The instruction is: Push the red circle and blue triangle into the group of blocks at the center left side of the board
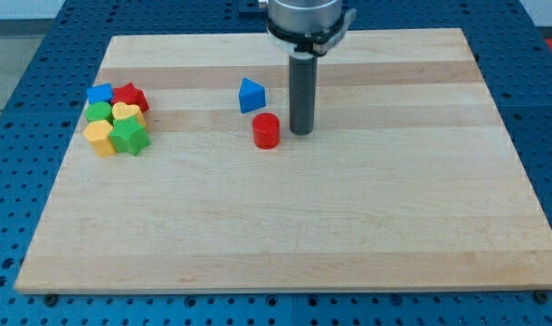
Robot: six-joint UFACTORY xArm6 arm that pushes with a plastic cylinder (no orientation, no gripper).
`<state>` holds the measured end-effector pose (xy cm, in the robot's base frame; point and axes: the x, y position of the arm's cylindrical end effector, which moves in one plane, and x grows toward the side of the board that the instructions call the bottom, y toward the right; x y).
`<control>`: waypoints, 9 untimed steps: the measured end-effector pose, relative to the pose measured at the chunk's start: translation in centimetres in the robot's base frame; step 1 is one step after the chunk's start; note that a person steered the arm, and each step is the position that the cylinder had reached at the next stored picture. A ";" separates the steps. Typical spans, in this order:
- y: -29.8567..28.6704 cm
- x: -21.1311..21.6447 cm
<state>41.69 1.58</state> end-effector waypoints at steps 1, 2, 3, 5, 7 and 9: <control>-1.8 1.2; -6.9 0.1; -7.4 0.0; 0.4 -5.0; -9.8 -5.1; -8.5 -4.9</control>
<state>36.80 -6.88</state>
